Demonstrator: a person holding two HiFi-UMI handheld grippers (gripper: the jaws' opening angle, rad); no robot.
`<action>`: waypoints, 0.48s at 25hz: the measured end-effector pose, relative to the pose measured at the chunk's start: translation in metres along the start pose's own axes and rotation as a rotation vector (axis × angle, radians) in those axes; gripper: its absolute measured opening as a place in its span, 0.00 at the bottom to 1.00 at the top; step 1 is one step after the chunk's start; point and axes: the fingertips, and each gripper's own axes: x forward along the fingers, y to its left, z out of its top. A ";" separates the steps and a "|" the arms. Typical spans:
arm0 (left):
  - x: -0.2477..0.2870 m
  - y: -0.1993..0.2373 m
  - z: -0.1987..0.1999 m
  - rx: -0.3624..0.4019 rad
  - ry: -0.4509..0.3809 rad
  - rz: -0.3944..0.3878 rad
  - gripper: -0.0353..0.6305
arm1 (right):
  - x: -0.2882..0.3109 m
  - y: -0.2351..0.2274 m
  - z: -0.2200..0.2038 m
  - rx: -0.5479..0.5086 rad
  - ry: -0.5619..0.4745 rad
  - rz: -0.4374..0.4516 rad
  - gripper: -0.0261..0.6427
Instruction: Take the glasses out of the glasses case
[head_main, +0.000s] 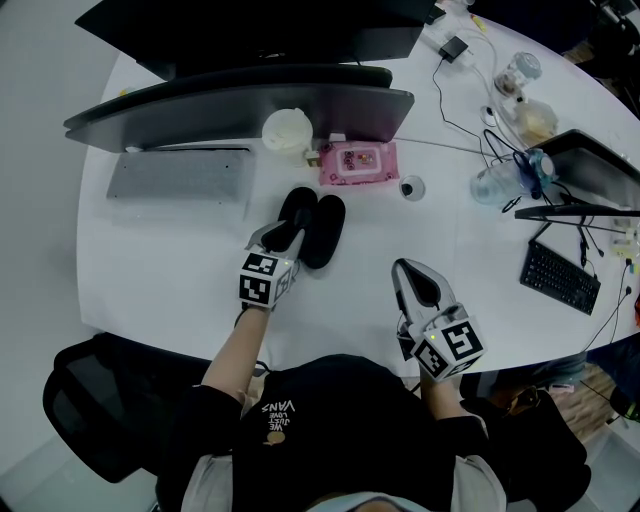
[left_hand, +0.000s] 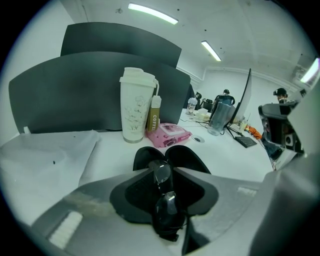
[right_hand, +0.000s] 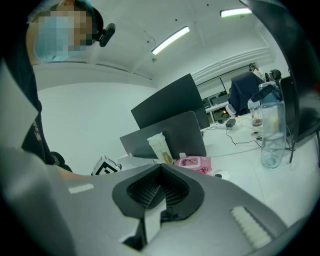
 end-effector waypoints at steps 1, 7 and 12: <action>0.001 0.001 -0.001 -0.004 0.004 0.001 0.22 | 0.000 0.000 0.000 0.000 0.000 -0.001 0.04; 0.006 0.004 -0.007 -0.039 0.043 0.010 0.22 | 0.001 -0.002 0.000 0.000 0.000 -0.001 0.04; 0.008 0.008 -0.012 -0.076 0.073 0.026 0.22 | 0.001 0.000 0.002 -0.001 0.008 0.008 0.04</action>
